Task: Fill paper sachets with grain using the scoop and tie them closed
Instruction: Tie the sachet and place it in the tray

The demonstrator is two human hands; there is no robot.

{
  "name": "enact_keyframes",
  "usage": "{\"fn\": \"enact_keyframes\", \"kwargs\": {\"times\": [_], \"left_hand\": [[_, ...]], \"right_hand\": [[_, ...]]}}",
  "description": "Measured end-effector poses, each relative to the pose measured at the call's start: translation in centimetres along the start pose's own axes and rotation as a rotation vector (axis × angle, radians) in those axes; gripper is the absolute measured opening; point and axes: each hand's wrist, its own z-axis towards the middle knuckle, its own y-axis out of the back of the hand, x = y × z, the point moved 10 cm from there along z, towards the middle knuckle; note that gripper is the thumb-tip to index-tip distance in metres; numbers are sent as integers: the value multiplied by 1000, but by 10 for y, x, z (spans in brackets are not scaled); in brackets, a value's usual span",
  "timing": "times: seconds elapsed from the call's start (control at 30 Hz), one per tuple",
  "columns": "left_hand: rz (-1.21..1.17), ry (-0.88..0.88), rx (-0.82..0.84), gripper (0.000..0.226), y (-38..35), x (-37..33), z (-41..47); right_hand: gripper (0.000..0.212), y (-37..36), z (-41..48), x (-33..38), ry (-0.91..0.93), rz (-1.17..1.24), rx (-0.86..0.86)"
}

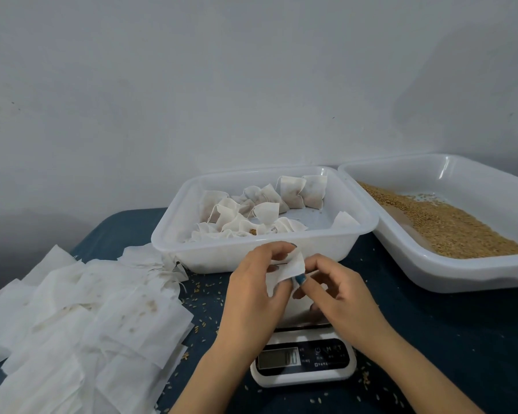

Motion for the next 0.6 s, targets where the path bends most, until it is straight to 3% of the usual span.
{"fn": "enact_keyframes", "kwargs": {"times": [0.1,0.3,0.47,0.6], "left_hand": [[-9,-13,-1,47,2,-1,1],[-46,-39,-32,58,14,-5,7],[-79,-98,192,43,-4,-15,4],[-47,-139,345,62,-16,-21,-3]], "right_hand": [[14,-4,-1,4,30,-90,19],[15,12,-2,-5,-13,-309,-101],[17,5,1,-6,-38,-1,-20],[27,3,3,-8,-108,231,28]]}}
